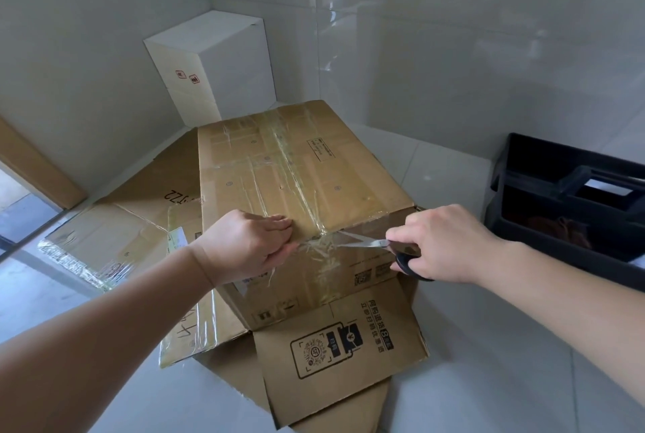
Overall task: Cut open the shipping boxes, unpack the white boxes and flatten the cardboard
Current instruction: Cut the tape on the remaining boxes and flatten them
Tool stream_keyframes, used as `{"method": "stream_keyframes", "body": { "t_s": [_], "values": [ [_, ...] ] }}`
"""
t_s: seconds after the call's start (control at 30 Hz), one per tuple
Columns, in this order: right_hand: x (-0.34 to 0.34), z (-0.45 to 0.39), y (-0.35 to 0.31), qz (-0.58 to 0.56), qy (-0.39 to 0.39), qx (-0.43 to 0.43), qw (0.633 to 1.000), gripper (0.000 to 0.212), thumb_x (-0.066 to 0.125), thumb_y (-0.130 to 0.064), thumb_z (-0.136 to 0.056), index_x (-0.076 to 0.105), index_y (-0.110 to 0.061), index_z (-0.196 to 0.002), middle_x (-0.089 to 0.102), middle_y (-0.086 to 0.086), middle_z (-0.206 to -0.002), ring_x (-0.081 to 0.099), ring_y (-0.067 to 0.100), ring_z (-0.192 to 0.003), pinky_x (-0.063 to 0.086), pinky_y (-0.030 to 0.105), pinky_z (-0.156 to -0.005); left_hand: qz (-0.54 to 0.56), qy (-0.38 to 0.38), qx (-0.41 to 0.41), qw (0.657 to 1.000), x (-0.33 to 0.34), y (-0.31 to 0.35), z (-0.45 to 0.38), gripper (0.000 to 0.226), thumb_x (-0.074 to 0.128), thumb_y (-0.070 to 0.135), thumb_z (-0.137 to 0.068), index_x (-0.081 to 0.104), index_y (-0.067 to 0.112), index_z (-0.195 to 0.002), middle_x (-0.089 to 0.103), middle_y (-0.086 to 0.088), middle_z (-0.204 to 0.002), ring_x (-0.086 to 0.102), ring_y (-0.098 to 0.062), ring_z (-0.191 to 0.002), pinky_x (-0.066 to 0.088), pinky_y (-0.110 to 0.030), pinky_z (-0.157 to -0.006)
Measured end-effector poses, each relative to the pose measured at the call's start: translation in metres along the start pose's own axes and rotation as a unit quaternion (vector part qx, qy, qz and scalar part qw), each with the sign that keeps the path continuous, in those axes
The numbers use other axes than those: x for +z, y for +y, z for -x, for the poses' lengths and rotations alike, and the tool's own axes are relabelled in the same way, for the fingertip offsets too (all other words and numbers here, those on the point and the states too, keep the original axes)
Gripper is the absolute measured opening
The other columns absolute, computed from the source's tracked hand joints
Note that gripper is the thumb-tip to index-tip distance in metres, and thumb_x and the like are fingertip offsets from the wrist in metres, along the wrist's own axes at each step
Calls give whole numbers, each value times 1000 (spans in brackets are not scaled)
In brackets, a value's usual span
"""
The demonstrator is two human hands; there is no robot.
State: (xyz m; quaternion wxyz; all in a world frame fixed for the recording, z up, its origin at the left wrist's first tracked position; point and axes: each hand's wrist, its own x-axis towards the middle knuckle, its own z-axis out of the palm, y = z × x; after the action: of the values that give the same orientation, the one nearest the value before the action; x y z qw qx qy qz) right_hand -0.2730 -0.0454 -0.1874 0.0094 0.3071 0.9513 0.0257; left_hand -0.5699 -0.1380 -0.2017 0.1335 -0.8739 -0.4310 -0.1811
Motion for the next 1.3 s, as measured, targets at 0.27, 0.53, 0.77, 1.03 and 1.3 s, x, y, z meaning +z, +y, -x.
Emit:
{"method": "stream_keyframes", "body": {
  "t_s": [0.27, 0.53, 0.77, 1.03, 1.3],
  "values": [
    [3, 9, 4, 1, 21, -11, 1000, 27, 71, -47, -73, 73, -31, -94, 60, -5, -64, 53, 19, -58, 15, 18, -48, -5, 5, 10, 1000, 3, -1, 2, 29, 57, 22, -89, 76, 1, -82, 75, -7, -89, 73, -19, -83, 60, -33, -62],
    [9, 6, 4, -27, 41, 1, 999, 29, 65, -42, -79, 70, -28, -104, 63, 0, -73, 36, 16, -74, 33, 26, -58, -7, 5, 13, 1000, 6, 1, 3, 30, 56, 23, -90, 76, 3, -80, 75, -6, -88, 72, -18, -84, 60, -32, -60],
    [10, -10, -1, 13, 15, -40, 999, 23, 54, -28, -84, 68, -23, -101, 63, 2, -71, 38, 18, -71, 40, 27, -56, -11, 2, 20, 1000, 7, 6, 1, 31, 55, 23, -89, 77, 2, -80, 75, -8, -87, 73, -20, -82, 60, -32, -59],
    [4, -12, -1, 29, 43, -129, 990, 16, 79, -7, -63, 65, -14, -65, 50, 2, -47, 38, 17, -45, 38, 24, -37, -10, -5, 17, 1000, 13, 9, 5, 32, 55, 24, -90, 76, 3, -80, 75, -7, -88, 73, -19, -83, 60, -32, -60],
    [17, -15, -7, 37, 1, -80, 996, 27, 54, -43, -87, 62, -24, -103, 60, 1, -84, 37, 16, -77, 40, 28, -64, -13, -7, 18, 1000, 15, 13, 3, 31, 54, 23, -89, 77, 3, -79, 75, -7, -88, 73, -20, -83, 60, -31, -59]
  ]
}}
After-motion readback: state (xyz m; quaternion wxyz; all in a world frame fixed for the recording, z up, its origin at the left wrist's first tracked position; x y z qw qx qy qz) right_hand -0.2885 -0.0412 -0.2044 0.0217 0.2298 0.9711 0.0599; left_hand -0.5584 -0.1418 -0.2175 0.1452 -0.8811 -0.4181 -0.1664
